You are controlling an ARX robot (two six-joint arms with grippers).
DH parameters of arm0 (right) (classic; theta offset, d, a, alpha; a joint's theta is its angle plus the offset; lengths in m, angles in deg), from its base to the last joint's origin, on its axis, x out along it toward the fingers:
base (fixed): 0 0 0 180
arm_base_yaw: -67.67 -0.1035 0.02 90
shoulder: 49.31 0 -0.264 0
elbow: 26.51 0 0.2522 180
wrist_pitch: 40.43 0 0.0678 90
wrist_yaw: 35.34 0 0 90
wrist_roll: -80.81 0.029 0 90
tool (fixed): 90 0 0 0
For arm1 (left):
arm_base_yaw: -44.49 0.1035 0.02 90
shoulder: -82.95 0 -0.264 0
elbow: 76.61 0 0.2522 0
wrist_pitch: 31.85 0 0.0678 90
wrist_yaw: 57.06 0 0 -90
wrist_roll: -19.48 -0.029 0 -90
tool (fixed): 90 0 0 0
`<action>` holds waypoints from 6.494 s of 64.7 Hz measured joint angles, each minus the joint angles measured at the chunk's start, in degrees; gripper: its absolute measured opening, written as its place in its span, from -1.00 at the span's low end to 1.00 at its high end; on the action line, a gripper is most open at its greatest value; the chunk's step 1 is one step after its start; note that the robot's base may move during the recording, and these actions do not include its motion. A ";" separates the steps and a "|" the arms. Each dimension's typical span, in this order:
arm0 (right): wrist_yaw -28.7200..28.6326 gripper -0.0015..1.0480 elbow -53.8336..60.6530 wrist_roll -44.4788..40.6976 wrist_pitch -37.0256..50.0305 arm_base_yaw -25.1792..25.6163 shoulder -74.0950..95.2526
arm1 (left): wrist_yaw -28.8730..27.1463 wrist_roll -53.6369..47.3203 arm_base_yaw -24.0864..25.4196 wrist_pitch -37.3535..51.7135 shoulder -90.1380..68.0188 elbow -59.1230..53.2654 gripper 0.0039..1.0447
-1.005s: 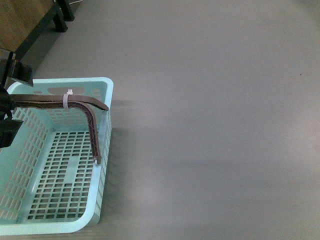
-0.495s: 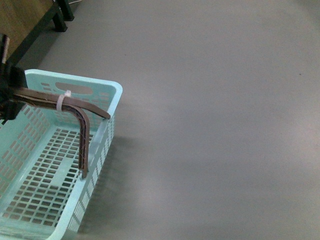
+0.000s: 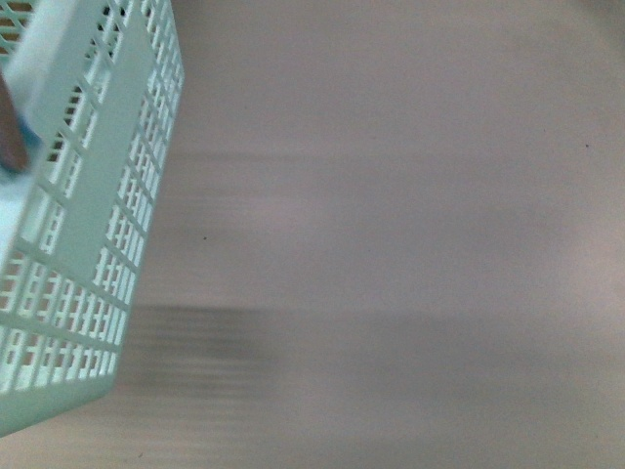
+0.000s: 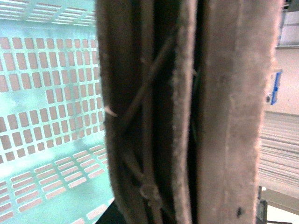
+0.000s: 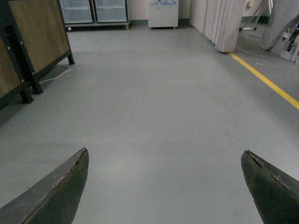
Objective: Pick lemon and mango into basket
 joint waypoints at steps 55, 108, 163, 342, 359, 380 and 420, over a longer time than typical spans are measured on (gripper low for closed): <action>-0.02 0.83 0.00 0.00 0.00 0.00 0.00 | -7.50 -1.84 -5.95 -5.73 8.04 3.45 -0.72; -0.11 0.83 0.00 0.00 -0.02 0.00 0.00 | -7.52 -1.88 -5.95 -5.84 7.96 3.45 -0.72; -0.13 0.83 0.00 -0.02 -0.02 0.00 0.00 | -7.52 -1.86 -5.95 -5.84 7.98 3.45 -0.72; -0.15 0.83 0.00 0.00 0.02 0.00 0.00 | -7.39 -1.81 -6.10 -5.84 7.98 3.52 -0.72; -0.13 0.83 0.00 0.00 0.02 0.00 0.00 | -7.39 -1.81 -6.08 -5.84 7.98 3.52 -0.72; 0.02 0.83 0.00 0.00 0.04 0.00 -0.02 | -7.41 -1.77 -6.10 -5.84 7.96 3.52 -0.72; -0.11 0.83 0.00 0.00 0.02 0.00 -0.04 | -7.69 -1.86 -6.08 -5.84 8.00 3.52 -0.72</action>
